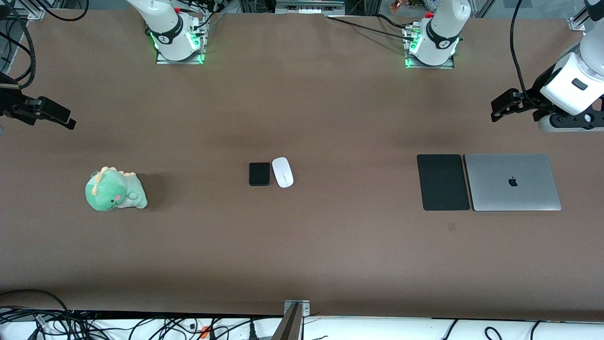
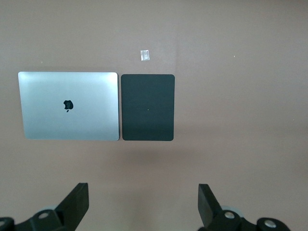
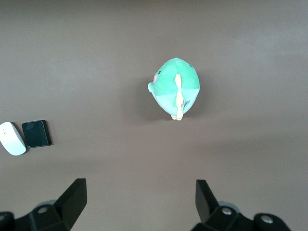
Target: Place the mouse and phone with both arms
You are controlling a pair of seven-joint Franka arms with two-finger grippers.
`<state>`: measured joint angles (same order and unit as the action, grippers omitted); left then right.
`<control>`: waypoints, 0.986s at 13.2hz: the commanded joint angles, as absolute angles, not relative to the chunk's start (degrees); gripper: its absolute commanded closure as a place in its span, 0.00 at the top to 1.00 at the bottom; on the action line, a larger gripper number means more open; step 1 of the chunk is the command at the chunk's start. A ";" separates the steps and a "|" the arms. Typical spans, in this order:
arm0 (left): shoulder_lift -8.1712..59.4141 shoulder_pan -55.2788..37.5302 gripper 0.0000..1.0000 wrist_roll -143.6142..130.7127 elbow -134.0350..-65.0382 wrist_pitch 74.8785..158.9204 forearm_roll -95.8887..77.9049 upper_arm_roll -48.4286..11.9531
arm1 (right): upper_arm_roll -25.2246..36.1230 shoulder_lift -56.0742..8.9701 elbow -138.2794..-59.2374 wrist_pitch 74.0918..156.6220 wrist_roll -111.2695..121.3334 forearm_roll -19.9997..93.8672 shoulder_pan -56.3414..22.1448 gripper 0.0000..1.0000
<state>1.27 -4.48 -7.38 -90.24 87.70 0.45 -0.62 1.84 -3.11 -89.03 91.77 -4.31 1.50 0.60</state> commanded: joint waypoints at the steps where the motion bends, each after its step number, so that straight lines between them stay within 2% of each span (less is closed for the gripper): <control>1: 1.32 -4.22 1.00 -6.86 -88.77 86.57 0.88 -0.88 | 1.41 -2.37 -88.42 89.92 -3.87 0.97 1.14 1.00; 13: 1.32 -4.31 1.00 -7.03 -88.68 86.57 0.97 -0.88 | 1.32 -2.46 -88.33 86.84 -3.60 0.97 1.14 1.00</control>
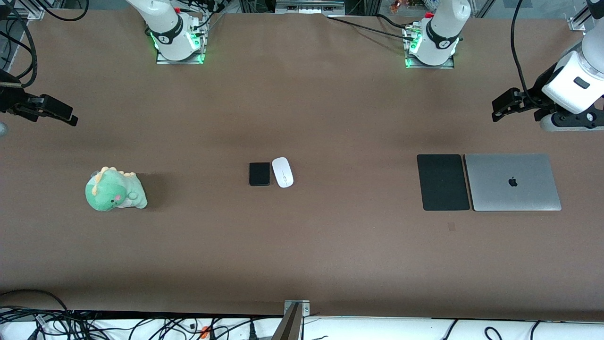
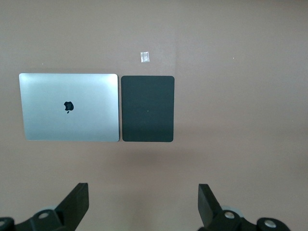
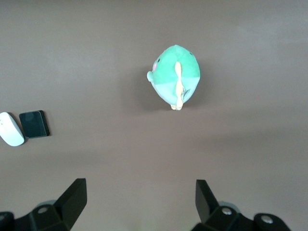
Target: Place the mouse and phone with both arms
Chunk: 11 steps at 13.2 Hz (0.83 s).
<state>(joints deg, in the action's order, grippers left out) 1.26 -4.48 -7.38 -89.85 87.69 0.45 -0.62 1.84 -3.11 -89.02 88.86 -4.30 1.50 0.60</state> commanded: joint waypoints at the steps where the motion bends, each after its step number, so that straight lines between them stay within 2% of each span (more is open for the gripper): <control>1: 1.32 -4.31 1.00 -7.03 -88.68 86.57 0.88 -0.97 | 1.32 -2.46 -88.33 86.49 -3.60 0.97 1.14 1.00; 11: 1.58 -4.83 1.00 -7.65 -88.68 86.57 1.05 -1.05 | 0.97 -2.81 -88.68 84.29 -4.48 1.49 1.05 1.00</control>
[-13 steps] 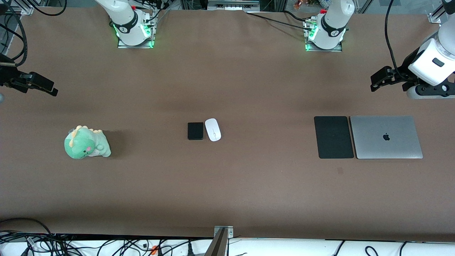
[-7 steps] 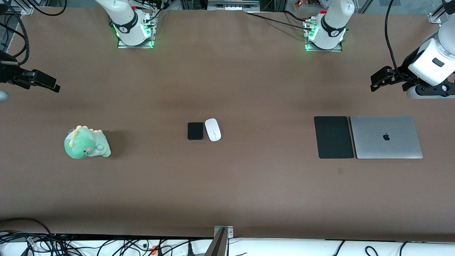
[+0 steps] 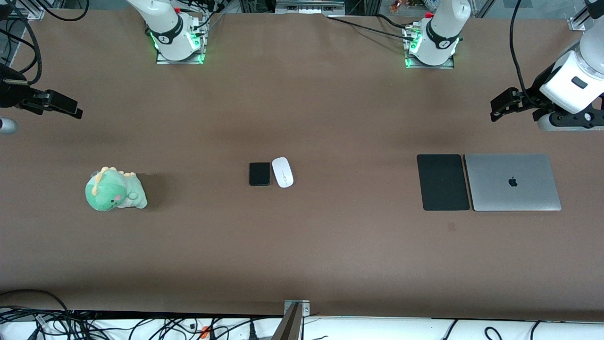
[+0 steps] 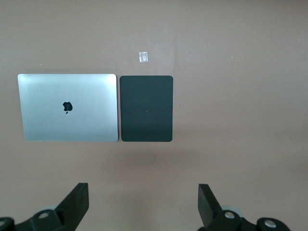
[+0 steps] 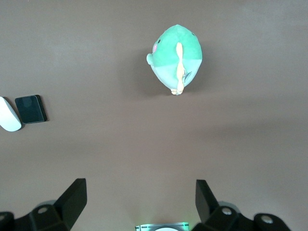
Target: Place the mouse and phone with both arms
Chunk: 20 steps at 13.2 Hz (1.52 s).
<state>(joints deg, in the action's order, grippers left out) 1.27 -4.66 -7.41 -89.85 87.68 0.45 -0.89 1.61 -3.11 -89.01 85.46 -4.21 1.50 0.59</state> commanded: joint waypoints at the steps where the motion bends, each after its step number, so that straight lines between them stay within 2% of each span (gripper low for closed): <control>1: 1.58 -4.83 1.00 -7.65 -88.68 86.57 1.05 -1.05 | 0.97 -2.81 -88.86 84.29 -4.48 1.49 0.97 1.00; 17: 1.93 -5.36 1.00 -7.91 -88.68 86.57 1.05 -1.23 | 0.97 -3.08 -89.30 84.64 -4.48 0.79 0.09 1.00; 20: 3.42 -5.54 1.00 -11.23 -88.59 86.66 1.14 -4.30 | 0.97 -3.08 -89.30 84.64 -4.57 0.88 -0.09 1.00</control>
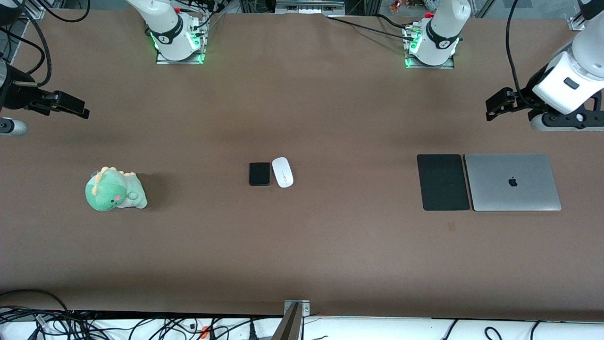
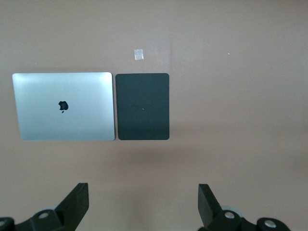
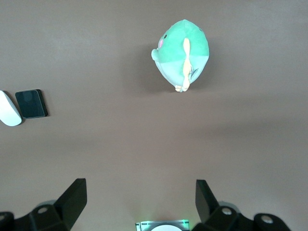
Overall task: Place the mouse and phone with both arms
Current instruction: 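Reach the left gripper across the table to the white mouse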
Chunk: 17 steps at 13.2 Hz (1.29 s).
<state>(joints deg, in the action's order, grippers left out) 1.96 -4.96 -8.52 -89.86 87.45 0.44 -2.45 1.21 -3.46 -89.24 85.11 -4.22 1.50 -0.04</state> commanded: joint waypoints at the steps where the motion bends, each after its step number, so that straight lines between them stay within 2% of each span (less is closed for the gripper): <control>1: 4.21 -5.54 1.00 -13.16 -88.51 86.66 1.06 -5.61 | 0.97 -3.08 -89.30 84.64 -4.57 0.88 -0.09 1.00; 5: 10.35 -6.41 1.00 -27.56 -87.11 88.15 -0.17 -14.30 | 0.97 -3.08 -89.30 85.16 -4.57 0.79 0.09 1.00; 9: 20.36 -12.37 1.00 -39.43 -80.61 91.48 -0.35 -16.17 | 0.97 -3.16 -89.03 86.22 -4.39 0.79 -0.44 1.00; 13: 30.65 -20.28 1.00 -56.21 -79.01 105.87 -0.44 -16.08 | 1.05 -3.69 -88.86 87.89 -4.57 0.79 -0.44 1.00; 17: 39.18 -27.24 1.00 -65.21 -78.84 116.17 0.00 -15.64 | 0.97 -4.22 -88.94 87.98 -4.57 0.79 -0.61 1.00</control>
